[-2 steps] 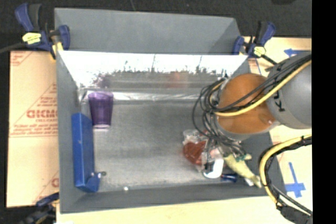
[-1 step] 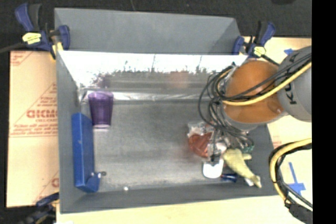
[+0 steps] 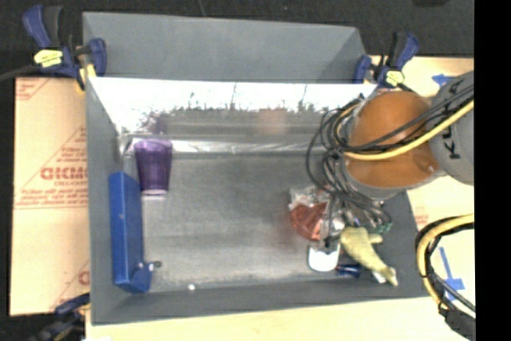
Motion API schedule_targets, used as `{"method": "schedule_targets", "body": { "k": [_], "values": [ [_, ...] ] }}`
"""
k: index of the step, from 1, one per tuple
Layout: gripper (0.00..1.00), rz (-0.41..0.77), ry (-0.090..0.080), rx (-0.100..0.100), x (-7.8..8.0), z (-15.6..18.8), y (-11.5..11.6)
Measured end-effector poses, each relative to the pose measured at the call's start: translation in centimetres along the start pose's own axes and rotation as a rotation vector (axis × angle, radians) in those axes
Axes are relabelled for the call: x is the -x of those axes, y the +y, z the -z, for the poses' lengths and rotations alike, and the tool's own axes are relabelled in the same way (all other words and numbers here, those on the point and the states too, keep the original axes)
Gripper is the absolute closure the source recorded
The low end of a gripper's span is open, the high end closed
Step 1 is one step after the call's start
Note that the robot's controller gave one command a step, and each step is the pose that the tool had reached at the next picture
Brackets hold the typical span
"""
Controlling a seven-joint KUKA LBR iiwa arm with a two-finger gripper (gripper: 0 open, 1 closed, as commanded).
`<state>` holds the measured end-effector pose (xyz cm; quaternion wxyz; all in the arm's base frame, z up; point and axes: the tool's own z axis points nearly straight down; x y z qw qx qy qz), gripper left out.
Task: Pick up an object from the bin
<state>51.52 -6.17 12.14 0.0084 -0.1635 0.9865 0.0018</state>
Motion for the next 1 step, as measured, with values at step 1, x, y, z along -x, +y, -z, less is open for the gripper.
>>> {"method": "schedule_targets", "body": {
  "k": [1],
  "values": [
    [1.00, 0.002, -0.001, -0.001, 0.67, 6.64, 1.36]
  ]
}}
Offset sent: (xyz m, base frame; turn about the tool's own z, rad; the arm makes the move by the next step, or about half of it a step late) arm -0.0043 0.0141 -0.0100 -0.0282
